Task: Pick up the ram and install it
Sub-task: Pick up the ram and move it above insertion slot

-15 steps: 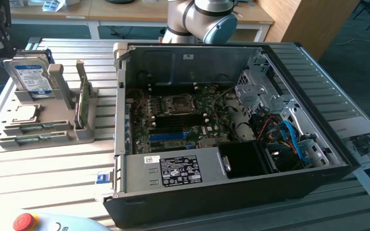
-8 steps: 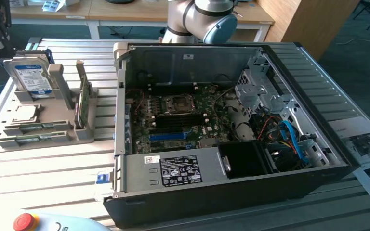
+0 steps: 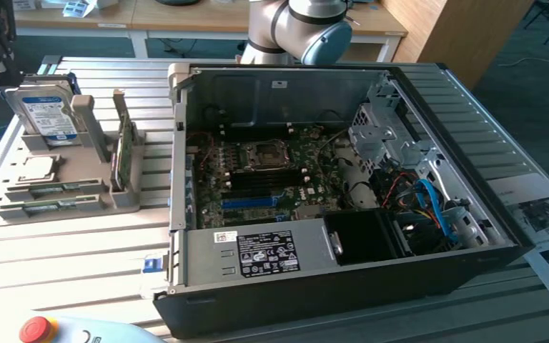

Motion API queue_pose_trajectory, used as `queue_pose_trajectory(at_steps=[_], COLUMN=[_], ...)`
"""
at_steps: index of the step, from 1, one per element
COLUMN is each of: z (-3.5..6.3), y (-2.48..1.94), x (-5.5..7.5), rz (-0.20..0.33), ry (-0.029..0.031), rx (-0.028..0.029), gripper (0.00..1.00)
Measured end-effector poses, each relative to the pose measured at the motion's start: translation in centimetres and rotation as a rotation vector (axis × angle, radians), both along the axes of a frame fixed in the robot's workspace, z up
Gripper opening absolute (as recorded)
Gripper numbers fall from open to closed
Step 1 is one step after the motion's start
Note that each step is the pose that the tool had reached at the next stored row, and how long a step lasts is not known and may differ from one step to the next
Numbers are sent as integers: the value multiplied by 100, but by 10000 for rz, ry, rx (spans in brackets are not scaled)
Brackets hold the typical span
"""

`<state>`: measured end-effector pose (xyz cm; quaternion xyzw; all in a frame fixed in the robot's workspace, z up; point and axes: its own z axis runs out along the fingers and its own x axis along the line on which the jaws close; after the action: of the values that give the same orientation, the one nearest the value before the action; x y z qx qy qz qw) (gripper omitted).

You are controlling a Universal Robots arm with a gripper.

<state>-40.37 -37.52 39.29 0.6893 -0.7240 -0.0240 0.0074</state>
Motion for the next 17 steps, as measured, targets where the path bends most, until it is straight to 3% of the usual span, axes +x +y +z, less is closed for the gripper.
queue_pose_trajectory(at_steps=[17], z=[0], y=[0], x=[3], rz=[507], ry=[0], rx=[-1], gripper=[10])
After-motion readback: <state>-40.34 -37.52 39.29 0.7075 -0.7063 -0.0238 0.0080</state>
